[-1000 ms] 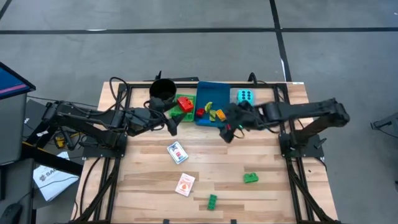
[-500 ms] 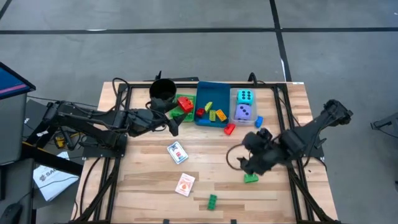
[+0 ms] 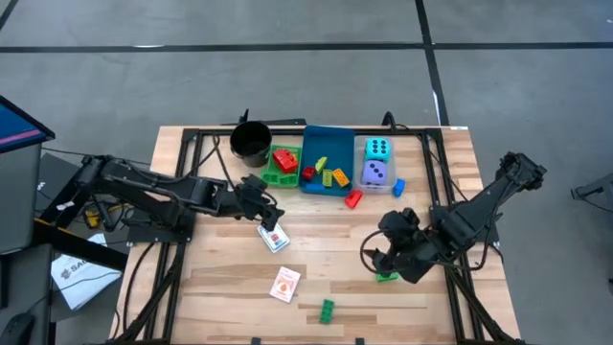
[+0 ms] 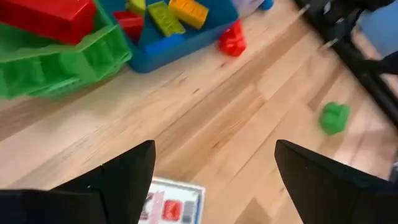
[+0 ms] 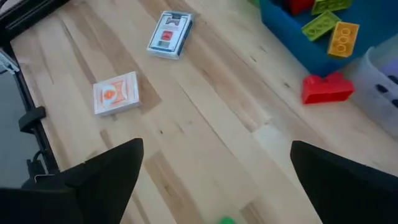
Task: Pick & Place Toys
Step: Put the blue deck of cards into the black bucket
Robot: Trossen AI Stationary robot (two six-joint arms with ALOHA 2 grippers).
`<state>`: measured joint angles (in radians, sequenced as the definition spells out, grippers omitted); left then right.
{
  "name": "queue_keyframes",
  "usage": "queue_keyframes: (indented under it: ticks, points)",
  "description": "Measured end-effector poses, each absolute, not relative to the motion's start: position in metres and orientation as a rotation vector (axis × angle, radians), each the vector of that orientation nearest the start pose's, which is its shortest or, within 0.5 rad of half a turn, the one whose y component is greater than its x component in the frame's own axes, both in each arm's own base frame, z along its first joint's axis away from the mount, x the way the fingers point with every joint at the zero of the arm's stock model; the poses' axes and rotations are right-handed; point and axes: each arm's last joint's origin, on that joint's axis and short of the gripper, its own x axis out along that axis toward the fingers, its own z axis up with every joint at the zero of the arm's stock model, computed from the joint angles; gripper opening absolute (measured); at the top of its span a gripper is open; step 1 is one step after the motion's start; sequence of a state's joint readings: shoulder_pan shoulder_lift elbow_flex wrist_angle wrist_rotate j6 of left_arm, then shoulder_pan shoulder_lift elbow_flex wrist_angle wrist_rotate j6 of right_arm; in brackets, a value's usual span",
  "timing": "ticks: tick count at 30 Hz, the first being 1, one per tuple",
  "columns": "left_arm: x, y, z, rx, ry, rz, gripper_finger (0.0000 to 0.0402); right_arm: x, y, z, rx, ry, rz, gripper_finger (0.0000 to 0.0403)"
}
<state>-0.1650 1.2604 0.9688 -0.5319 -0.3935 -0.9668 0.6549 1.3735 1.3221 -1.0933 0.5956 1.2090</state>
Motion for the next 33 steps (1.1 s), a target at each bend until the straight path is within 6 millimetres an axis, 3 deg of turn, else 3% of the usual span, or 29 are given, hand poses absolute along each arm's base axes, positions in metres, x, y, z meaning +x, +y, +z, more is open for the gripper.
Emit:
queue_keyframes:
  ticks: [5, 11, 17, 24, 29, 33]
  points:
    - [0.243, -0.03, 0.268, -0.606, 0.747, 0.565, 0.0324, 0.223, 0.138, 0.322, 0.534, 0.724, -0.502, 0.04]
    - [0.233, -0.032, 0.256, -0.473, 0.951, 0.445, 0.0324, 0.26, 0.13, 0.313, 0.698, 0.611, -0.559, 0.04]
    - [0.232, -0.035, 0.222, -0.439, 0.978, 0.275, 0.0324, 0.307, 0.132, 0.294, 0.742, 0.505, -0.526, 0.04]
    - [0.211, -0.032, 0.174, -0.415, 1.083, 0.296, 0.0303, 0.348, 0.135, 0.261, 0.84, 0.509, -0.45, 0.04]
    - [0.204, -0.03, 0.156, -0.452, 1.069, 0.316, 0.0273, 0.36, 0.139, 0.251, 0.878, 0.522, -0.391, 0.04]
    - [0.207, -0.03, 0.153, -0.484, 0.98, 0.321, 0.0253, 0.36, 0.137, 0.25, 0.855, 0.541, -0.382, 0.04]
